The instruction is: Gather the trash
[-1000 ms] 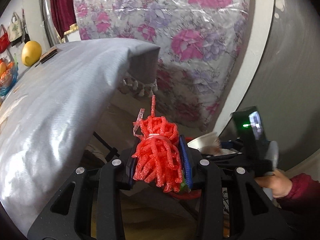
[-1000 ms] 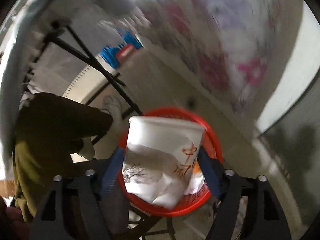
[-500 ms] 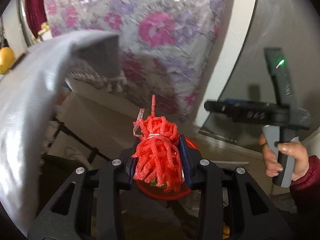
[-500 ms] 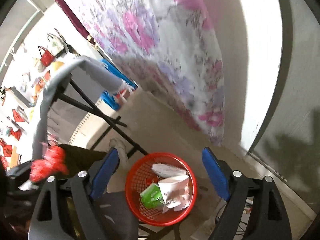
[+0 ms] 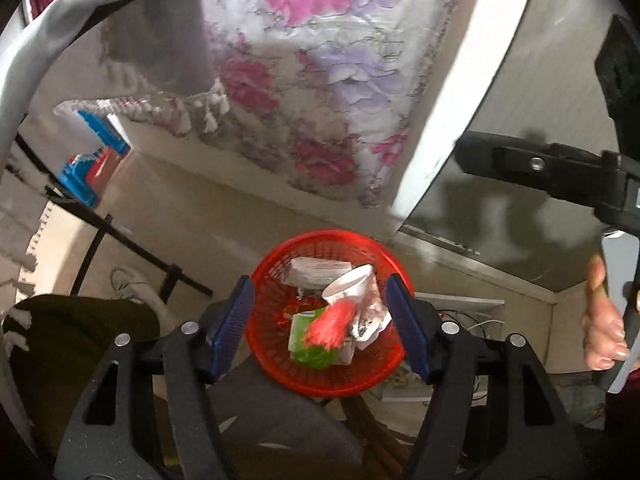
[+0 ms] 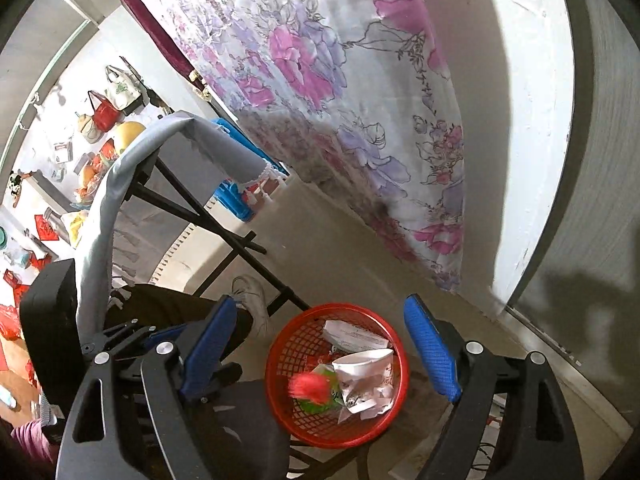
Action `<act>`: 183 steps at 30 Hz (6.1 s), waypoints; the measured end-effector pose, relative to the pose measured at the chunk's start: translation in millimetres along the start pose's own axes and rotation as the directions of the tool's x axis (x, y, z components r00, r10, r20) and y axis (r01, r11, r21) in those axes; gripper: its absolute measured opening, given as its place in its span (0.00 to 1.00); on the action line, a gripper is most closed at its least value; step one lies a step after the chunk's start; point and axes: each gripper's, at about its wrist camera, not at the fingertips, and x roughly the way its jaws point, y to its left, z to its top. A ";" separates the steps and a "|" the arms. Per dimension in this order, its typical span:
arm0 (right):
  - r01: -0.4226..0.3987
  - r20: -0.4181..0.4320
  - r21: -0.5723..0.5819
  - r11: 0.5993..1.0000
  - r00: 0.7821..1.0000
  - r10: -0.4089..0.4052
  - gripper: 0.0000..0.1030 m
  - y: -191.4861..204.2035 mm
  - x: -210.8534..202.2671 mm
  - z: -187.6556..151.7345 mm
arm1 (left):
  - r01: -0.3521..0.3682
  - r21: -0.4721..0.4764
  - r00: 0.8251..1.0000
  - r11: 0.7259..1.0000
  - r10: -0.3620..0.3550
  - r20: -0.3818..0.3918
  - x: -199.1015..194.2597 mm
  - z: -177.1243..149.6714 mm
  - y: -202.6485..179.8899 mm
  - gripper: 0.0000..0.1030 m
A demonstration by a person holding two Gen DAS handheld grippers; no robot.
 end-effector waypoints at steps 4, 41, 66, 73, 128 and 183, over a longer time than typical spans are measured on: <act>0.023 -0.036 -0.031 0.999 0.999 -0.024 0.83 9.2 -7.3 -6.9 | -0.047 -0.011 0.999 0.999 0.047 -0.001 -9.9 -7.7 3.1 0.70; 0.224 -0.185 -0.360 0.906 0.935 -0.304 0.94 61.5 -36.8 -77.8 | -0.134 -0.051 0.980 0.990 0.140 0.142 -94.0 -40.9 -10.7 0.92; 0.207 -0.187 -0.380 0.901 0.937 -0.294 0.94 71.2 -32.1 -83.3 | -0.155 -0.061 0.979 0.986 0.161 0.122 -88.8 -41.0 -9.0 0.93; 0.203 -0.193 -0.381 0.902 0.936 -0.293 0.94 72.0 -31.1 -83.9 | -0.152 -0.055 0.981 0.987 0.157 0.114 -87.2 -41.5 -7.7 0.93; 0.189 -0.200 -0.374 0.908 0.940 -0.278 0.94 72.0 -29.3 -83.8 | -0.165 -0.043 0.984 0.985 0.167 0.068 -75.7 -42.3 -10.4 0.93; 0.182 -0.206 -0.374 0.909 0.940 -0.273 0.94 77.3 -26.1 -89.3 | -0.167 -0.040 0.984 0.985 0.169 0.060 -72.9 -44.6 -9.9 0.93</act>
